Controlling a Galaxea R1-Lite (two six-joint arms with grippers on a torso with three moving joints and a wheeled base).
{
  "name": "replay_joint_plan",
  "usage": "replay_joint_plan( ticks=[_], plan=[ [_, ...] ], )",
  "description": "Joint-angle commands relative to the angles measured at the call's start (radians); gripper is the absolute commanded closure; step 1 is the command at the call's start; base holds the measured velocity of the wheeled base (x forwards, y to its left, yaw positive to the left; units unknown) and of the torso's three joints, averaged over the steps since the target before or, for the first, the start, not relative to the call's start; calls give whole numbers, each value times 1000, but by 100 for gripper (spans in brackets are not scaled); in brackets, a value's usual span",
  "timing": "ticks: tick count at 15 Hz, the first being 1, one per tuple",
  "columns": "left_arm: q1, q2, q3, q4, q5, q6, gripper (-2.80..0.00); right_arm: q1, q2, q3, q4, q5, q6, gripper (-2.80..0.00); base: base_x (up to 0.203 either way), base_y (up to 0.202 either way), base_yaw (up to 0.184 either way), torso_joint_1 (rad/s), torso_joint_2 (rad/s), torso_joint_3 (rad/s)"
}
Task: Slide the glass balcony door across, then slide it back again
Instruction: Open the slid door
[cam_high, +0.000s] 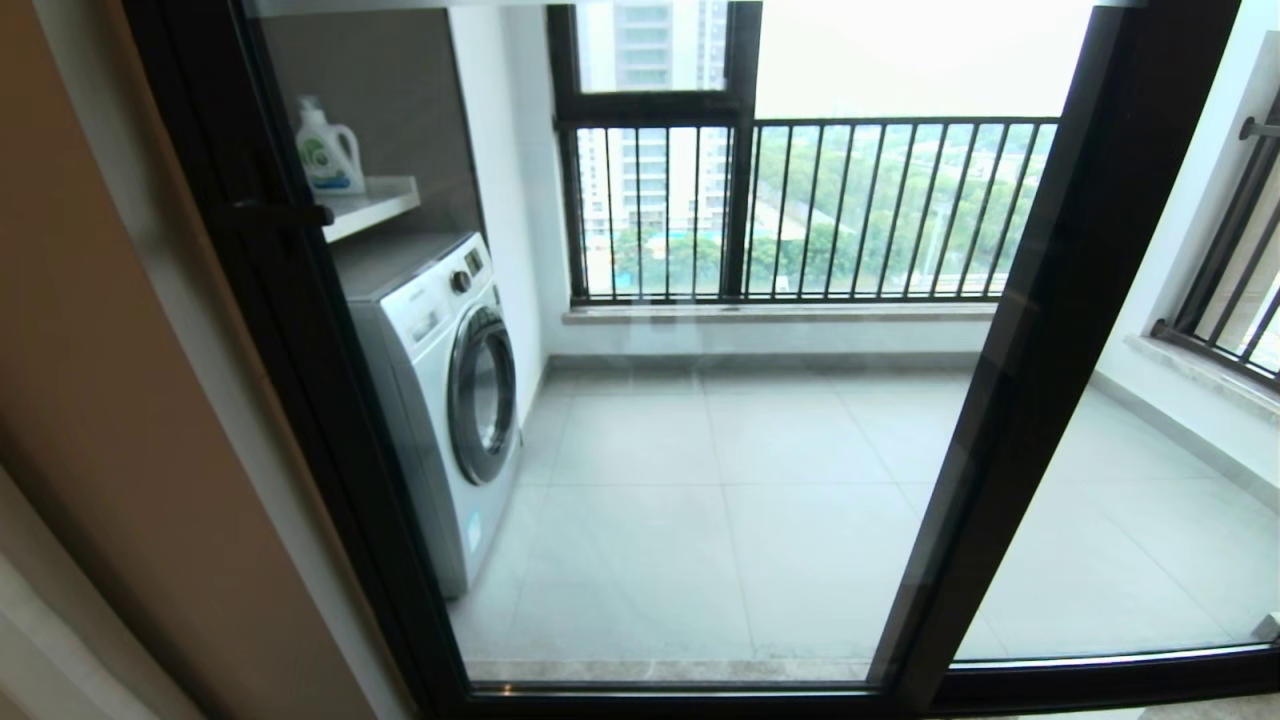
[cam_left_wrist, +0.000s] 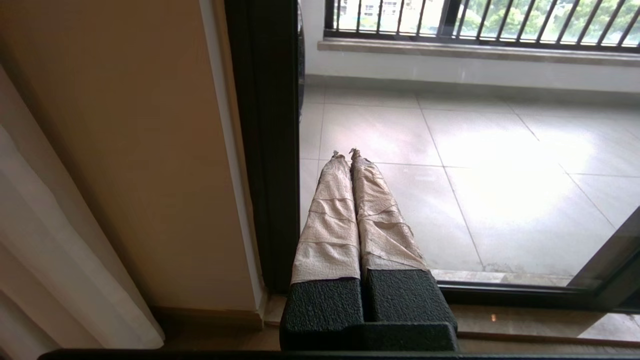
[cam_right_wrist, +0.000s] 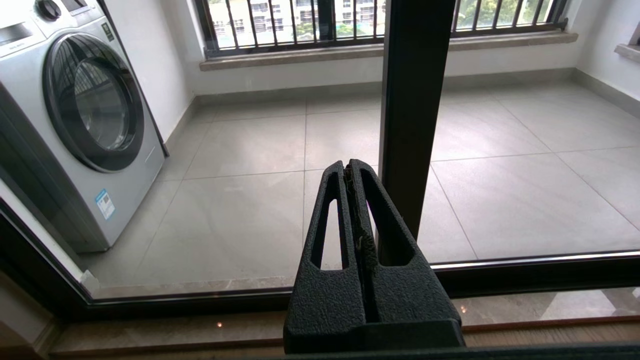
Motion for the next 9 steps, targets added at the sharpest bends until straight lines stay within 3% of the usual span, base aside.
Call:
replay_joint_plan(
  ticks=[1, 9],
  plan=[
    [0, 2, 2, -1, 0, -1, 0, 0, 0, 12, 0, 0, -1, 0, 0, 0, 0, 0, 0, 0],
    [2, 2, -2, 3, -1, 20, 0, 0, 0, 12, 0, 1, 1, 0, 0, 0, 0, 0, 0, 0]
  ],
)
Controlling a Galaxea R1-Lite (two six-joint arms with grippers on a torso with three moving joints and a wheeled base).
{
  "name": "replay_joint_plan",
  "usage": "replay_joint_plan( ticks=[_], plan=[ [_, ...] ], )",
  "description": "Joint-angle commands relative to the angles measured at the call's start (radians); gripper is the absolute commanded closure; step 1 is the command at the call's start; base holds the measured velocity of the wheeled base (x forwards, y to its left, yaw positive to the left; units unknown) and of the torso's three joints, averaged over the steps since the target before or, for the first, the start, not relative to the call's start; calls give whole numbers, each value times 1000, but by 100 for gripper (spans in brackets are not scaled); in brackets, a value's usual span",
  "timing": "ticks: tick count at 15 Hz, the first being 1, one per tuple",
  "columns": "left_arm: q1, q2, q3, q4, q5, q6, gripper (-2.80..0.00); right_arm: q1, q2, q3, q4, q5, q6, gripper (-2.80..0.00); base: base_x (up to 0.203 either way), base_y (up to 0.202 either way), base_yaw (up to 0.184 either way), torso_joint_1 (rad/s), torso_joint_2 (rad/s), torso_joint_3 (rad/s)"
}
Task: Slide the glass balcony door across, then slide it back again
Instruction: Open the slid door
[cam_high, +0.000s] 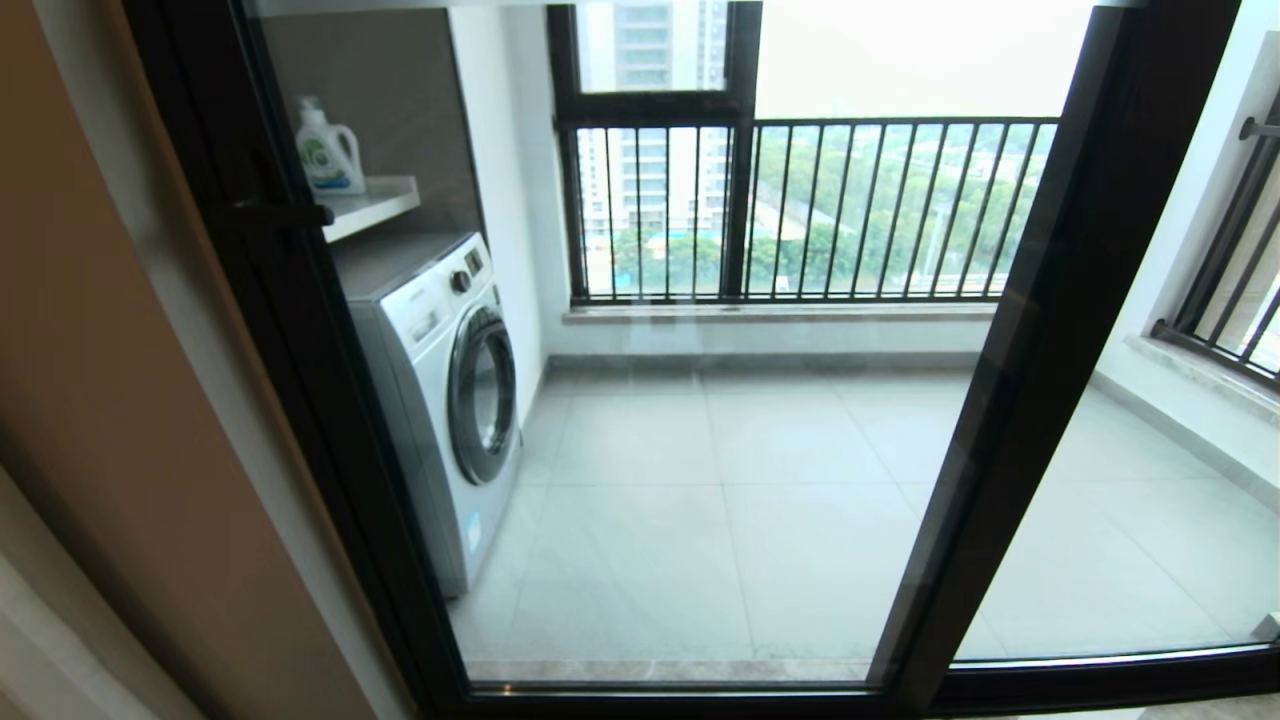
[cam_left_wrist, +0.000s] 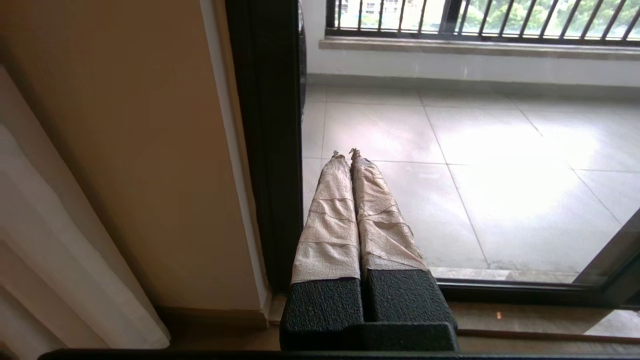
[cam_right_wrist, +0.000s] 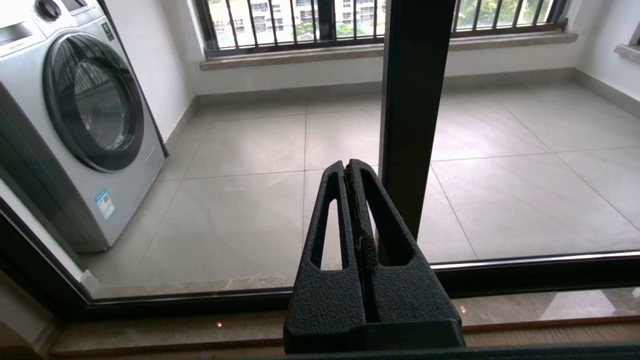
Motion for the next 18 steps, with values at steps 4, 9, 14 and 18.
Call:
replay_joint_plan(
  ticks=[4, 9, 14, 18],
  plan=[
    [1, 182, -221, 29, -37, 27, 0, 0, 0, 12, 0, 1, 0, 0, 0, 0, 0, 0, 0, 0],
    [0, 626, -487, -49, -122, 10, 0, 0, 0, 12, 0, 0, -1, 0, 0, 0, 0, 0, 0, 0],
    [0, 1137, -919, -182, -145, 0, 0, 0, 0, 12, 0, 1, 1, 0, 0, 0, 0, 0, 0, 0],
    [0, 1455, -1268, -217, -145, -26, 0, 0, 0, 12, 0, 0, -1, 0, 0, 0, 0, 0, 0, 0]
  ],
)
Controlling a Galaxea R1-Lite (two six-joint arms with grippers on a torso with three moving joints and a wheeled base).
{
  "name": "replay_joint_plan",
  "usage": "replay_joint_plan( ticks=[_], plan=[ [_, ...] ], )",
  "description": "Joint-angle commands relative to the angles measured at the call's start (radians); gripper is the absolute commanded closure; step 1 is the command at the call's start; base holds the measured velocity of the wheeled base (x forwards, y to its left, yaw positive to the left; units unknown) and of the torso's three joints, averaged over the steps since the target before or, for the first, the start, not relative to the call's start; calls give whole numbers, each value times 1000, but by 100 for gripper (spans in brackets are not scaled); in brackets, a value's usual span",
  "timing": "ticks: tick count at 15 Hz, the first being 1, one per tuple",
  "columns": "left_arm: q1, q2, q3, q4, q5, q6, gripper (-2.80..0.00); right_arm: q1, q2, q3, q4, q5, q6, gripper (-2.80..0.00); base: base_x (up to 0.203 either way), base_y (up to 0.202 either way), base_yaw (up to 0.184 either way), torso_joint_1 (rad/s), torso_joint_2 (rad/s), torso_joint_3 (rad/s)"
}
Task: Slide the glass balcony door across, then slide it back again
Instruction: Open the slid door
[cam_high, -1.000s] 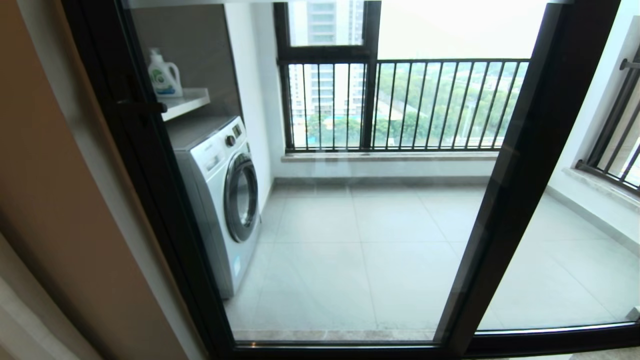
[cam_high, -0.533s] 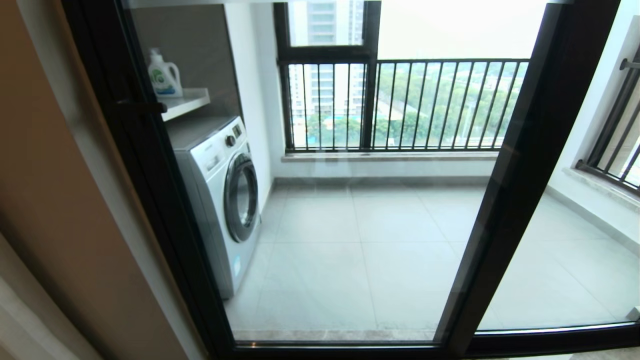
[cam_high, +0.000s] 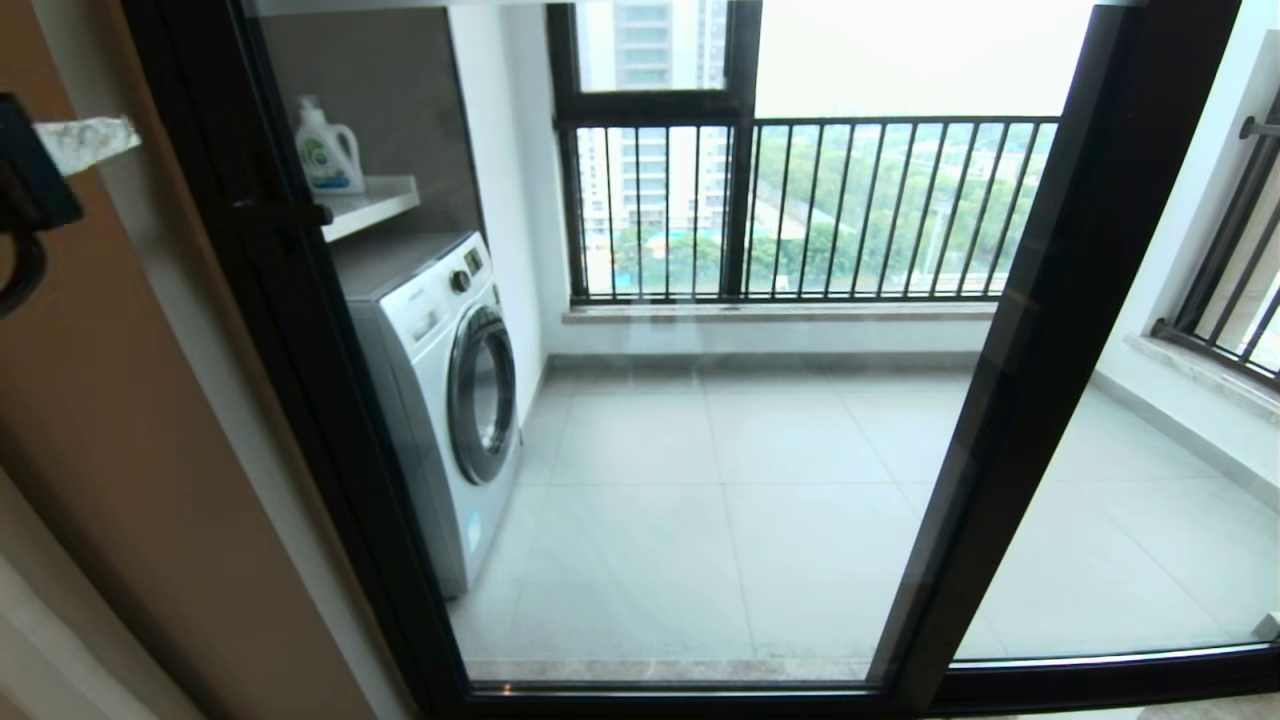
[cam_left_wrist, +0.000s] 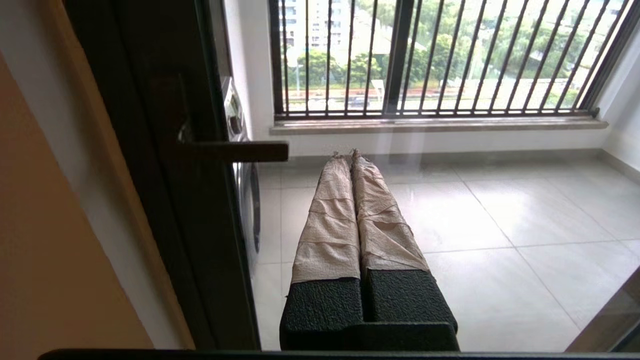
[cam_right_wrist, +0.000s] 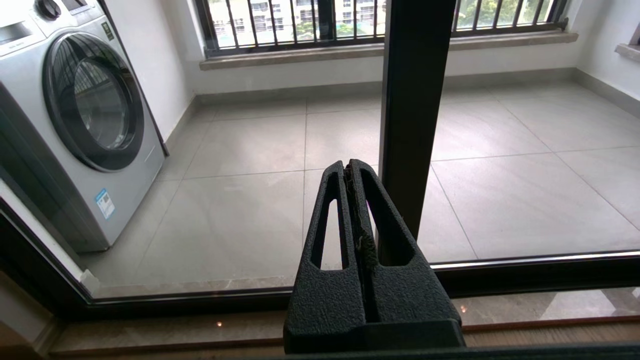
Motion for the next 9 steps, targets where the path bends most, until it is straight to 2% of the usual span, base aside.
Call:
replay_joint_plan(
  ticks=[1, 3, 9],
  plan=[
    [0, 264, -186, -7, 2, -6, 0, 0, 0, 12, 0, 0, 0, 0, 0, 0, 0, 0, 0, 0],
    [1, 362, -281, -11, 6, -8, 0, 0, 0, 12, 0, 1, 1, 0, 0, 0, 0, 0, 0, 0],
    [1, 526, -400, -15, 51, -7, 0, 0, 0, 12, 0, 1, 0, 0, 0, 0, 0, 0, 0, 0]
  ],
)
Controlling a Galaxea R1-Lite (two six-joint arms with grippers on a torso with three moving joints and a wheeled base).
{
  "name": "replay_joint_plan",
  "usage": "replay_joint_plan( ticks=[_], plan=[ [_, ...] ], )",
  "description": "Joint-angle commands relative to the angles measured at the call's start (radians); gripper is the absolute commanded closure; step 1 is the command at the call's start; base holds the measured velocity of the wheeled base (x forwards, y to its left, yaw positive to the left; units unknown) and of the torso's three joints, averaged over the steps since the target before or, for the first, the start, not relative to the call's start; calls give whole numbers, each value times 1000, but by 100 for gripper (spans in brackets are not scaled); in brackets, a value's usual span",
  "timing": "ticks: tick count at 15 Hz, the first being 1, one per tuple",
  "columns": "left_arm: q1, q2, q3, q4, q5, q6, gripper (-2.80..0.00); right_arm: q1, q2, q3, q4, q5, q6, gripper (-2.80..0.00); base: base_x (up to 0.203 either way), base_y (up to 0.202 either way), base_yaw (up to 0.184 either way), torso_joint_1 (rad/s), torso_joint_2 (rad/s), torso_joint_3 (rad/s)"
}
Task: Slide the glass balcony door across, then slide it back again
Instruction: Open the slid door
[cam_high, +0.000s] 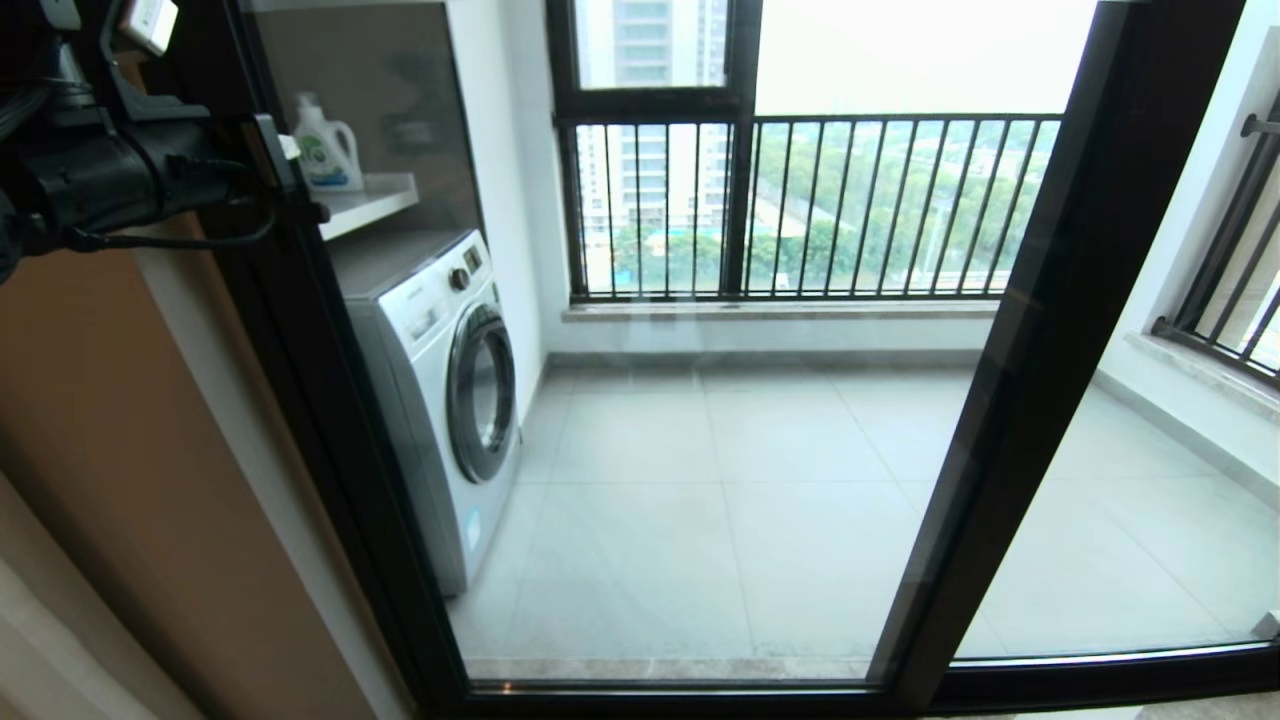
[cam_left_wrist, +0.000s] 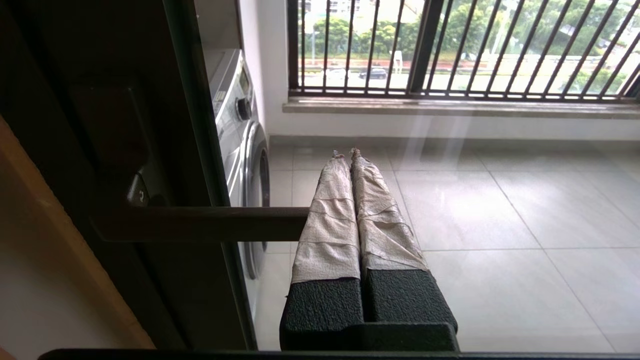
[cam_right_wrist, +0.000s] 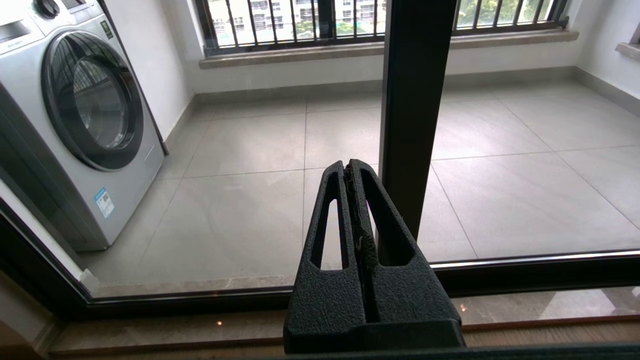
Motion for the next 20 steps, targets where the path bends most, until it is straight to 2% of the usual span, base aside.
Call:
replay_joint_plan(
  ticks=[1, 4, 10, 14, 16, 18, 20],
  plan=[
    [1, 74, -27, -2, 1, -1, 0, 0, 0, 12, 0, 0, 1, 0, 0, 0, 0, 0, 0, 0],
    [8, 100, -30, -2, 27, 1, 0, 0, 0, 12, 0, -1, 0, 0, 0, 0, 0, 0, 0, 0],
    [44, 107, -17, -2, 29, 1, 0, 0, 0, 12, 0, -1, 0, 0, 0, 0, 0, 0, 0, 0],
    [48, 94, 71, -7, 27, 6, 0, 0, 0, 12, 0, 1, 1, 0, 0, 0, 0, 0, 0, 0],
    [48, 104, 115, -66, 26, 8, 0, 0, 0, 12, 0, -1, 1, 0, 0, 0, 0, 0, 0, 0],
    [48, 121, 152, -162, 29, 41, 0, 0, 0, 12, 0, 0, 0, 0, 0, 0, 0, 0, 0, 0],
    [48, 128, 154, -178, 41, 47, 0, 0, 0, 12, 0, -1, 0, 0, 0, 0, 0, 0, 0, 0]
  ],
)
